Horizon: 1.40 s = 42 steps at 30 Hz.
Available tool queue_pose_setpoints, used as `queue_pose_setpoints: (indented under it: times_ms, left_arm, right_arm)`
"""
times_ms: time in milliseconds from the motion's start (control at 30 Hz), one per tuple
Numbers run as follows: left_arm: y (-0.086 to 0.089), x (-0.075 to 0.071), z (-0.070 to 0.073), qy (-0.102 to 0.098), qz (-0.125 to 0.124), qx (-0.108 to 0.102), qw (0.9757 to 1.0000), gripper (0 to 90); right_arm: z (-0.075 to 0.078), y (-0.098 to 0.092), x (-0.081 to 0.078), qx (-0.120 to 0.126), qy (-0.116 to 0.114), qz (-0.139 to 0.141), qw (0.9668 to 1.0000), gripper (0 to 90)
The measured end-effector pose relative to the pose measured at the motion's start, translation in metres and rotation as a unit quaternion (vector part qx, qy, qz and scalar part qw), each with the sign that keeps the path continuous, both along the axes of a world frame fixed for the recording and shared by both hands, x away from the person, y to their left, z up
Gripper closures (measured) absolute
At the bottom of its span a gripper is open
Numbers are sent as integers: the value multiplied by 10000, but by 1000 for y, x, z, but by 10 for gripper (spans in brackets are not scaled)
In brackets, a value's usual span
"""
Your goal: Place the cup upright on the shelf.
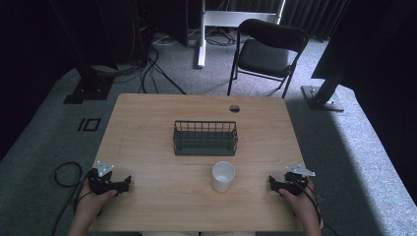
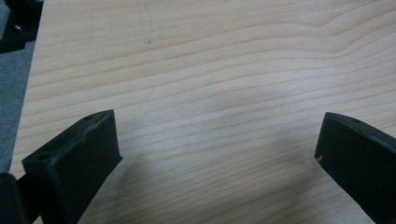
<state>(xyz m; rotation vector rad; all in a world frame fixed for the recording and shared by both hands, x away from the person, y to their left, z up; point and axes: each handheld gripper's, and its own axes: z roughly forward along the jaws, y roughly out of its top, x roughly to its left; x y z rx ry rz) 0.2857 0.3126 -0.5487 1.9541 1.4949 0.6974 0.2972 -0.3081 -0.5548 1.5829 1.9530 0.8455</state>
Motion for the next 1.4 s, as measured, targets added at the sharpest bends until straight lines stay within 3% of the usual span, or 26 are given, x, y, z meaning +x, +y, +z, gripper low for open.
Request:
queue_pose_setpoints:
  times_ms: [400,733,833,1067,1100,1200,1300,1333,1367,1400]
  left_arm:
    - [-21,1,15,-235,-403,-43,9989,3]
    - [-41,-2,28,-480,-830,-43,9954,3]
    - [-50,-2,32,-695,-929,-37,9932,3]
    - [-63,-4,35,-712,-1250,-67,9896,3]
    - [-67,-5,35,-674,-1429,-97,9874,3]
    - [-71,-6,35,-679,-1537,-134,9857,3]
    - [-80,-7,35,-707,-1749,-223,9818,3]
    - [-80,-7,35,-707,-1749,-223,9818,3]
    - [-84,-7,36,-732,-1840,-261,9798,3]
    - [-84,-7,36,-732,-1840,-261,9798,3]
  right_arm:
    - [0,0,0,2,1,-1,10000,108]
    - [0,0,0,1,1,-1,10000,108]
    - [0,0,0,1,0,0,10000,108]
    - [0,0,0,0,0,0,10000,109]
    - [0,0,0,1,0,-1,10000,108]
    - [0,0,0,0,0,0,10000,109]
    - [0,0,0,1,1,-1,10000,109]
    - [0,0,0,1,1,-1,10000,109]
    - [0,0,0,0,1,-1,10000,108]
    - [0,0,0,0,1,-1,10000,108]
